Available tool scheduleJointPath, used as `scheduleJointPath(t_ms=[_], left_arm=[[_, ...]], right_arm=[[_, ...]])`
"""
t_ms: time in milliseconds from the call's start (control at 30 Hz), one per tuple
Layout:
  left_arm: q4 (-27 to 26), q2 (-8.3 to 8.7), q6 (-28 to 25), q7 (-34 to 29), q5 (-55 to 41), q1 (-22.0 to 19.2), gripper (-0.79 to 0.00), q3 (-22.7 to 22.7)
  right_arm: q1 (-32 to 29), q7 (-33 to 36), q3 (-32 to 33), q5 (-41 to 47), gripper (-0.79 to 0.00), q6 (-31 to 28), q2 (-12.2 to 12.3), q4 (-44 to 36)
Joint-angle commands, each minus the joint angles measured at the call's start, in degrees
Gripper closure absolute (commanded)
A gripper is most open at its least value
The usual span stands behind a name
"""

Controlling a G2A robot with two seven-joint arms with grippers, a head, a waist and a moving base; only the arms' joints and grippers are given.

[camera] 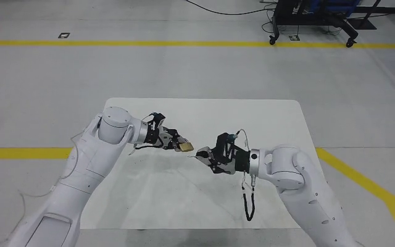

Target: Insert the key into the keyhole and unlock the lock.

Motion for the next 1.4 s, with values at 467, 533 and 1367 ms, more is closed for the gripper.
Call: scheduleJointPath(t_ms=[467,533,1367], left_arm=[[7.3,-0.79,-2.9,-4.8,-11.3,-3.1,0.0,3.5],[8.4,-0.83,-3.1,-5.1,-12.4,-3.9,0.0,5.1],[15.4,0.58,-3.4,-5.4,-27.3,-12.2,0.0,21.1]], right_arm=[[3.4,7.5,-8.0,-30.2,0.0,-1.0,0.4,-13.4],[3.4,7.8,-9.4,-35.6,0.0,-2.0,0.6,-16.4],[5.7,18.0,-21.2,-55.2,0.0,4.2,-0.9,-18.4]])
